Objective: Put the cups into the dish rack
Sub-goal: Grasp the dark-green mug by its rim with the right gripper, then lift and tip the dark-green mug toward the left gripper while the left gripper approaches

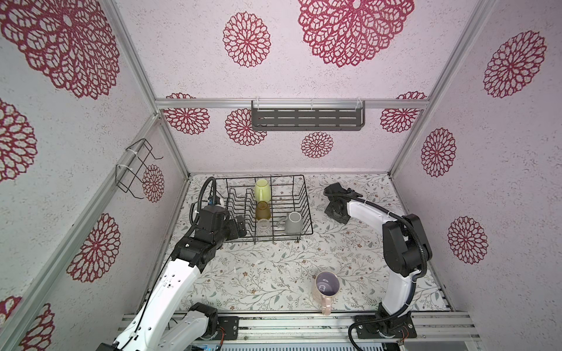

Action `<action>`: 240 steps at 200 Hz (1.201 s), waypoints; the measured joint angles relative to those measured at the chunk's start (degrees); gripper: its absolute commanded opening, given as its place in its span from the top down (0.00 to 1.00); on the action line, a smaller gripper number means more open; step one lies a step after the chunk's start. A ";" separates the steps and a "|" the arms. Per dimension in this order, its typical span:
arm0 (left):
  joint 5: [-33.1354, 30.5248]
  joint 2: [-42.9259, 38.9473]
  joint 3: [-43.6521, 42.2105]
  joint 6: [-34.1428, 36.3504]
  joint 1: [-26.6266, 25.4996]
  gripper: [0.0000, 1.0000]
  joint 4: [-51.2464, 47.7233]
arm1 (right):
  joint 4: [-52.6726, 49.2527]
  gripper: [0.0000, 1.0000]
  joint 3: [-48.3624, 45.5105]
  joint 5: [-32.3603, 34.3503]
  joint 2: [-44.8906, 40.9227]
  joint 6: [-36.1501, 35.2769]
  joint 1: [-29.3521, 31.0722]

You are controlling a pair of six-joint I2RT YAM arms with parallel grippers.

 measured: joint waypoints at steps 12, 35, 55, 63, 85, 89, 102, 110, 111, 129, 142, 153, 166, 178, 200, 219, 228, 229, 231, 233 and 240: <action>0.00 0.28 0.00 0.00 0.07 0.03 -0.11 | 0.26 0.90 -0.68 -0.28 0.00 -0.44 -0.20; -0.07 0.83 0.00 0.02 0.11 0.03 -0.26 | 1.88 1.00 -1.53 -1.55 -0.22 -2.69 -0.90; -0.09 1.38 0.00 0.02 0.26 0.03 -0.22 | 3.72 1.00 -2.19 -3.39 -0.55 -5.40 -1.62; -0.07 1.70 0.00 0.02 0.35 0.03 -0.22 | 4.61 1.00 -2.71 -4.15 -0.81 -6.25 -1.84; -0.02 2.97 0.07 0.02 0.46 0.03 -0.48 | 6.45 1.00 -4.50 -5.51 -2.12 -8.02 -2.25; 0.04 3.17 0.09 0.04 0.46 0.03 -0.61 | 6.80 1.00 -4.90 -5.70 -2.40 -8.48 -2.32; 0.37 3.34 0.15 0.02 0.48 0.03 -0.90 | 7.58 1.00 -6.21 -6.56 -3.48 -9.99 -2.47; 0.63 3.28 0.24 0.00 0.52 0.03 -1.07 | 7.69 1.00 -6.97 -7.39 -4.26 -11.06 -2.49; 0.70 3.26 0.24 0.00 0.52 0.03 -1.05 | 7.69 1.00 -7.13 -7.52 -4.44 -11.23 -2.49; 2.14 2.45 0.24 -0.59 0.72 0.03 -0.76 | 7.76 1.00 -9.49 -9.79 -7.19 -14.10 -2.25; 3.76 0.90 -0.22 -1.46 0.81 0.03 0.55 | 7.76 1.00 -11.50 -10.99 -9.99 -16.11 -1.97; 5.44 -1.25 -1.36 -2.56 0.85 0.03 2.75 | 7.89 1.00 -13.14 -11.74 -13.00 -17.88 -1.77; 7.93 -4.31 -3.32 -4.17 0.96 0.03 5.81 | 8.96 1.00 -15.23 -12.76 -17.29 -19.87 -1.49; 10.88 -6.45 -4.74 -5.66 1.03 0.03 8.72 | 10.64 1.00 -17.25 -13.88 -21.75 -21.70 -1.42; 17.16 -6.95 -5.40 -8.37 1.22 0.03 14.10 | 14.78 1.00 -20.74 -16.76 -29.81 -24.81 -1.42; 23.23 -5.27 -4.98 -9.97 1.36 0.03 18.14 | 18.16 1.00 -23.17 -20.28 -36.09 -26.27 -1.42; 26.34 -4.15 -4.90 -10.82 1.38 0.03 20.20 | 19.50 1.00 -23.98 -22.21 -38.45 -26.29 -1.42; 26.67 -4.09 -4.90 -10.86 1.40 0.03 20.39 | 19.76 1.00 -24.11 -22.53 -38.77 -26.29 -1.42; 27.34 -3.82 -4.90 -11.26 1.40 0.03 20.92 | 20.04 1.00 -24.26 -23.02 -39.26 -26.27 -1.42; 28.22 -3.56 -4.90 -11.39 1.42 0.03 21.51 | 20.41 1.00 -24.39 -23.54 -39.76 -26.21 -1.42; 30.42 -2.84 -4.90 -12.33 1.42 0.03 23.17 | 21.55 1.00 -24.79 -25.35 -41.18 -25.75 -1.42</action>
